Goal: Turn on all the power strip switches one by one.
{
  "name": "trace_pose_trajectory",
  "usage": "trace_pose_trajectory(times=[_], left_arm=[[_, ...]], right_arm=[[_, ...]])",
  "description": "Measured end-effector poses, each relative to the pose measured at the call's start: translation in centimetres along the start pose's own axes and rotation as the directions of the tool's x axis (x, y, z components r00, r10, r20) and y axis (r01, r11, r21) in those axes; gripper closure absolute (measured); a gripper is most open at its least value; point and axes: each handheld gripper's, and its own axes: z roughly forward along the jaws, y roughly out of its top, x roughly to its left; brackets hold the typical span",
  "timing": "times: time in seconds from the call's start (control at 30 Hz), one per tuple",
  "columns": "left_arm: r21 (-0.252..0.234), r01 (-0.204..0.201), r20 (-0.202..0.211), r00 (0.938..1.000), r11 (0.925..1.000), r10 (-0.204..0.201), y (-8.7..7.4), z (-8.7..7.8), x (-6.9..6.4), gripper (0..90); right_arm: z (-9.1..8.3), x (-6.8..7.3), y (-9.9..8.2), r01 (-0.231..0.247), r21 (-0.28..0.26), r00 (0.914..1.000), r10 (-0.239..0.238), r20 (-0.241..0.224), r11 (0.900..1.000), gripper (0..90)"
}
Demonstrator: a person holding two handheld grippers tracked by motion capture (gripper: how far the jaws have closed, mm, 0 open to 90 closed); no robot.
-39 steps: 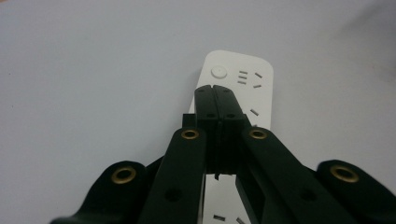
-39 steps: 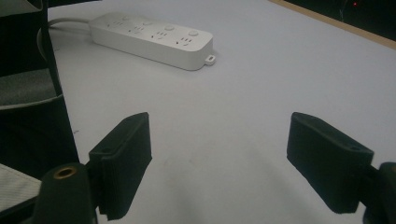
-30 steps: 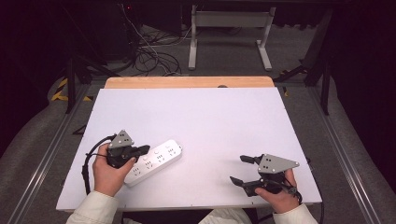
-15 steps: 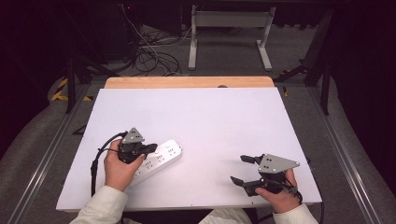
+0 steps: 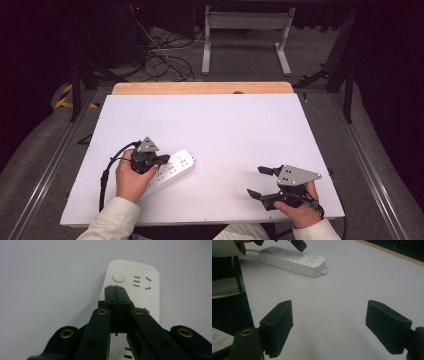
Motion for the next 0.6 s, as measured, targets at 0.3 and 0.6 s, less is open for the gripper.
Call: trace_pose_trajectory(times=[0.3, 0.6], left_arm=[[0.019, -0.011, -0.009, 0.9999, 0.9997, 0.011, -0.1, 0.37, -0.06, 89.8], [0.013, -0.016, -0.012, 0.9998, 0.9998, 0.016, -0.15, 0.43, 0.0, 89.9]], right_arm=[[-0.03, -0.02, -0.01, 0.002, 0.002, 1.0, -0.002, 0.001, 1.0, 22.2], [-0.03, 0.0, -0.02, 0.002, 0.002, 1.0, -0.002, 0.0, 1.0, 22.2]])
